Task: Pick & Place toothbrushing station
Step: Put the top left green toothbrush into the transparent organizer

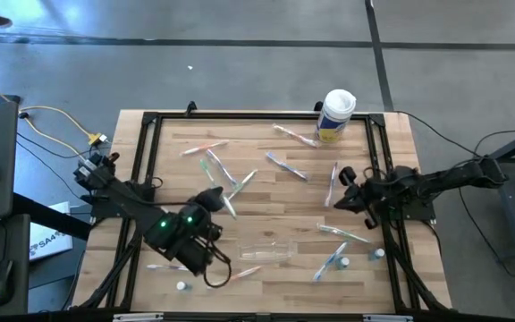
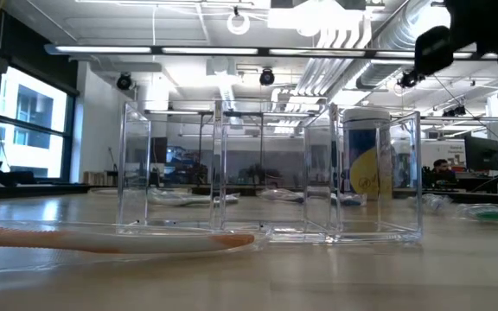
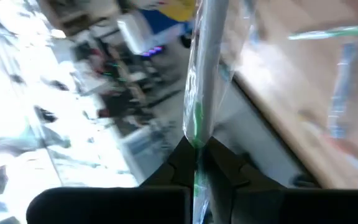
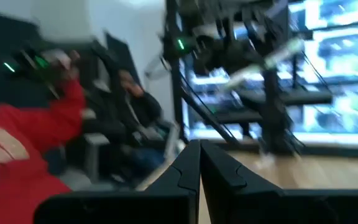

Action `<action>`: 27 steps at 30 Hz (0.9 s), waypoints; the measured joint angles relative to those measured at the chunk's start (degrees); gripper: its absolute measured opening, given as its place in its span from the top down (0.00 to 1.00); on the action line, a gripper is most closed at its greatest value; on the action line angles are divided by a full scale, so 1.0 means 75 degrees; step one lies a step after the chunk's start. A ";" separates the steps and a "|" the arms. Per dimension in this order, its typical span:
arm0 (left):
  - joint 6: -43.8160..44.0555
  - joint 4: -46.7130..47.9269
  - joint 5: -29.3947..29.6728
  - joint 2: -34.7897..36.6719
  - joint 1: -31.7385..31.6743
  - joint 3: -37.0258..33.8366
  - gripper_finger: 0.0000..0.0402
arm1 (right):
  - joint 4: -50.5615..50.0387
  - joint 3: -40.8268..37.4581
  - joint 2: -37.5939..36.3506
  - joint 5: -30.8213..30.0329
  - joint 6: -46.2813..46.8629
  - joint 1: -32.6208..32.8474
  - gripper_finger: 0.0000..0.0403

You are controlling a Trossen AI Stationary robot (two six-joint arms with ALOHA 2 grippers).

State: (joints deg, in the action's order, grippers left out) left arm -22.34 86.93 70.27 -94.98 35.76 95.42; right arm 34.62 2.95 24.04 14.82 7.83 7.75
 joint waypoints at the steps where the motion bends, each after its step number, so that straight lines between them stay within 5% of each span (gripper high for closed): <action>1: -0.0283 -0.0263 0.0186 0.0000 -0.0003 0.0000 0.97 | 0.0180 0.0010 0.0003 0.0074 0.0126 0.0002 0.99; 10: -0.5950 -0.5388 0.0455 -0.0163 -0.0727 0.0013 0.97 | 0.1073 0.0022 0.0335 -0.0751 0.0301 -0.0001 0.99; 15: -0.7233 -0.6120 -0.0232 -0.0567 -0.1083 0.0020 0.97 | 0.1017 0.0087 0.0606 -0.1241 -0.0053 -0.0003 0.97; 27: -1.0644 -0.9635 -0.1338 -0.1955 -0.1368 0.0018 0.98 | 0.1021 0.0601 0.1738 -0.1862 0.0430 -0.0003 0.54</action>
State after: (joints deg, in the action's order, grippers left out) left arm -102.17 14.66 60.23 -109.64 25.50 95.55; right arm 42.28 7.46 37.07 0.86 11.06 7.73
